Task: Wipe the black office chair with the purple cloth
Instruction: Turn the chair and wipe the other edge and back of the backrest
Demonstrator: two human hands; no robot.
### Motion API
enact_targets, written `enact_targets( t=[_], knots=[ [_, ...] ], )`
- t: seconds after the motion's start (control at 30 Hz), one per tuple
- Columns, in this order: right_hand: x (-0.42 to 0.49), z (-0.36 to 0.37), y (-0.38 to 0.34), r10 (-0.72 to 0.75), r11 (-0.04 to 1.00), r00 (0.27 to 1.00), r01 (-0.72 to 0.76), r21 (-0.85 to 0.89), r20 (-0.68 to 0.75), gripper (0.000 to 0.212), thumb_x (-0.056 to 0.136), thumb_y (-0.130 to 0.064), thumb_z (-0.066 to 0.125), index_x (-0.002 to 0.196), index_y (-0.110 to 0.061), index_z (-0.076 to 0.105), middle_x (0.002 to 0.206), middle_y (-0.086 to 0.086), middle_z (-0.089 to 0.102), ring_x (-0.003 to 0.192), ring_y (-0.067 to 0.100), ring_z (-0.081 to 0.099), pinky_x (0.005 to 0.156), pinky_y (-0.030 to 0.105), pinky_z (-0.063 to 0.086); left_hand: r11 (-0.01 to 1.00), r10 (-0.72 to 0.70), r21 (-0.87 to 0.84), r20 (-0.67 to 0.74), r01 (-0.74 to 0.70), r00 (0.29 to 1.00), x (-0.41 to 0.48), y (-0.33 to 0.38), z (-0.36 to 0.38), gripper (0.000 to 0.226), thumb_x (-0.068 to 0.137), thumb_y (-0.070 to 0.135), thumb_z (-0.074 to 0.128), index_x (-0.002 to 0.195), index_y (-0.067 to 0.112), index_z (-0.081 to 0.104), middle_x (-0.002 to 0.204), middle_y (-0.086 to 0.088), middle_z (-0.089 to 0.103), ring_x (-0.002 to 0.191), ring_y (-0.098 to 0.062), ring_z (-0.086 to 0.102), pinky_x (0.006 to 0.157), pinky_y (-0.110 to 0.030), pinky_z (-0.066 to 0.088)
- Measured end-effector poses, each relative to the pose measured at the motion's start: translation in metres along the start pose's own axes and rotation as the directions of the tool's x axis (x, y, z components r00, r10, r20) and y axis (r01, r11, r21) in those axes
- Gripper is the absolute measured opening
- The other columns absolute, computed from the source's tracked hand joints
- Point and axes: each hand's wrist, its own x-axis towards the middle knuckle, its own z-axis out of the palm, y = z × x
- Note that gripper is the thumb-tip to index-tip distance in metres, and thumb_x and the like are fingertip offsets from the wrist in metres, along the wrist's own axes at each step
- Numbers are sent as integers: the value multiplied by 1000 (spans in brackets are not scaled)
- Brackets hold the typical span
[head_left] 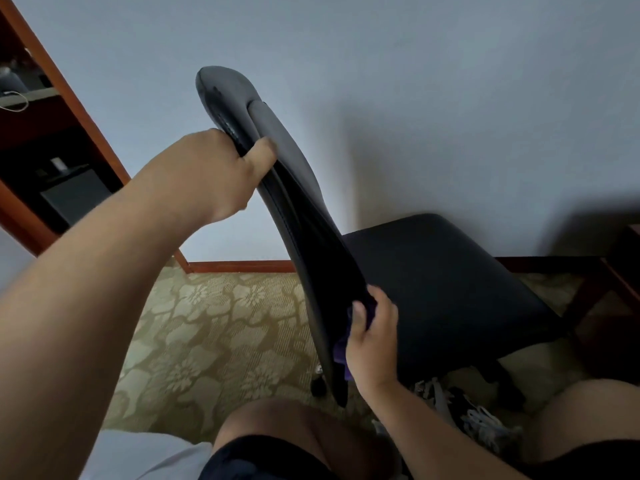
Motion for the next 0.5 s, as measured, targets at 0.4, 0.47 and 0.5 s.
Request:
enact_targets(
  t=[0.4, 0.47, 0.5],
  knots=[
    [13, 0, -110, 473, 747, 881, -411, 522, 18, 23, 101, -24, 55, 123, -32, 56, 127, 2, 56, 99, 15, 65, 90, 37, 57, 998, -51, -23, -1, 51, 999, -14, 16, -9, 42, 99, 19, 33, 136, 26, 14, 84, -9, 60, 72, -30, 57, 67, -42, 57],
    [11, -2, -130, 250, 789, 966, -240, 566, 61, 30, 99, -20, 59, 123, -37, 60, 127, -3, 57, 93, 3, 66, 79, 20, 56, 999, -13, -51, -15, 12, 1000, -14, 15, -7, 48, 97, 16, 36, 133, 26, 7, 81, -10, 54, 66, -27, 53, 62, -39, 55],
    [13, -3, -137, 145, 796, 986, -165, 582, 81, 34, 98, -22, 60, 127, -40, 59, 127, -7, 57, 95, -2, 65, 76, 14, 54, 1000, -13, -14, -26, 12, 1000, -12, 13, -4, 47, 96, 15, 36, 130, 27, 6, 80, -10, 54, 65, -27, 53, 61, -38, 55]
  ],
)
